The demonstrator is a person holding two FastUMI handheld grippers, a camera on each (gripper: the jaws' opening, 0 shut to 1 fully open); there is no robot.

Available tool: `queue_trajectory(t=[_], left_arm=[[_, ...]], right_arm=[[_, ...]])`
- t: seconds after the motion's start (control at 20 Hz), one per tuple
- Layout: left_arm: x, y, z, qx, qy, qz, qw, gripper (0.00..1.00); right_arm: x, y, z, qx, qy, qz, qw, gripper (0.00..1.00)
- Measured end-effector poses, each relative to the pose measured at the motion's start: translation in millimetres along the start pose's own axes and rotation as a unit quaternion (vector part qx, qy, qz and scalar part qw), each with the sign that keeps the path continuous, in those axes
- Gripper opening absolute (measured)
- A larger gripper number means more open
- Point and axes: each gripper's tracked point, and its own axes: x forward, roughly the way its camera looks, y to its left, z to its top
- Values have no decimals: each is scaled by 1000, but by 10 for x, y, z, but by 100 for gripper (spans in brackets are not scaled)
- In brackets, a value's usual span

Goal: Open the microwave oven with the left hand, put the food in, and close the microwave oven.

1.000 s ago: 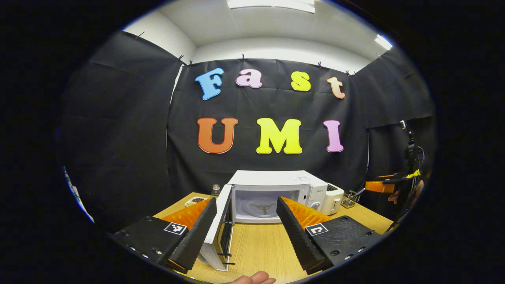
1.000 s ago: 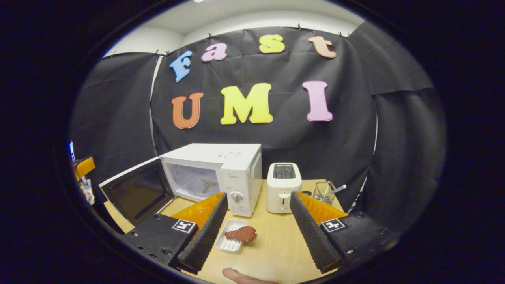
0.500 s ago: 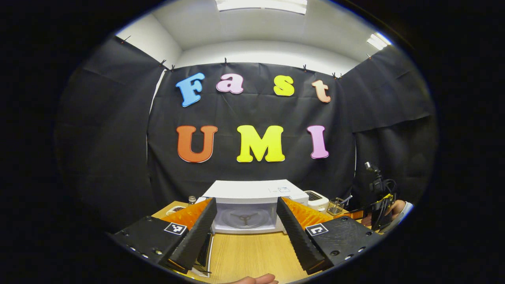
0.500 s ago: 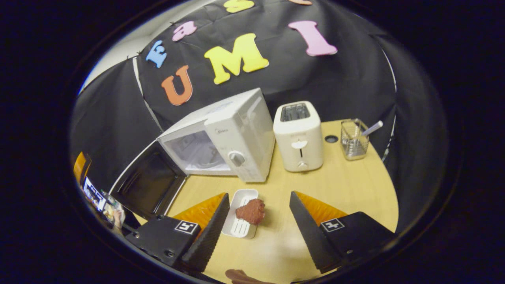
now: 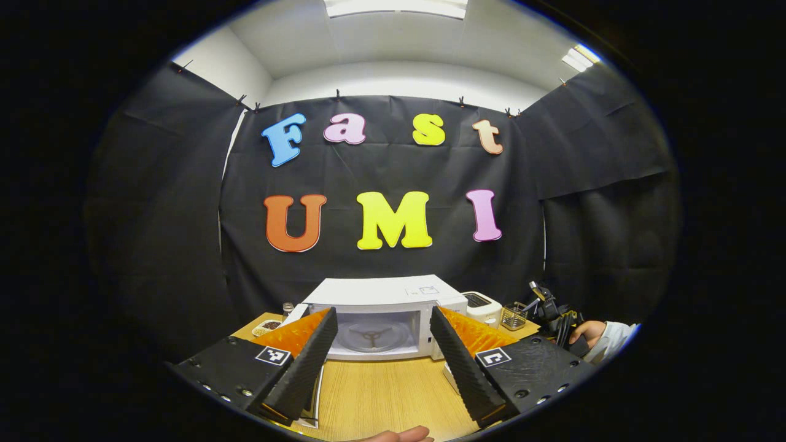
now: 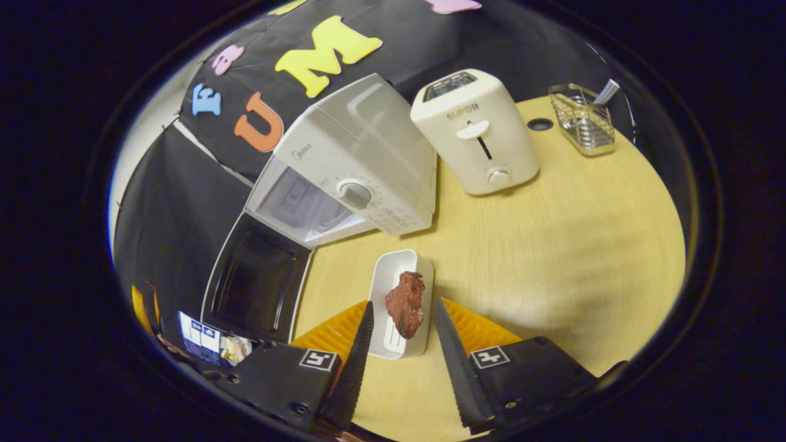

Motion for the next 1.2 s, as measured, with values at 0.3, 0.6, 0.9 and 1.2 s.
queue_trajectory(t=[0.3, 0.6, 0.9, 1.2], left_arm=[[-89, 39, 20, -1, -4, 0, 1000, 94], [-206, 187, 95, -16, -26, 0, 1000, 94], [-331, 410, 22, -28, -34, 2, 999, 94], [-459, 754, -14, -29, -43, 19, 998, 94]], right_arm=[[-78, 52, -69, 4, 11, 17, 1000, 12], [-407, 317, -81, -44, -27, 12, 999, 12], [-386, 635, -202, -56, -43, 26, 997, 8], [50, 1121, -102, -57, -104, 54, 991, 7]])
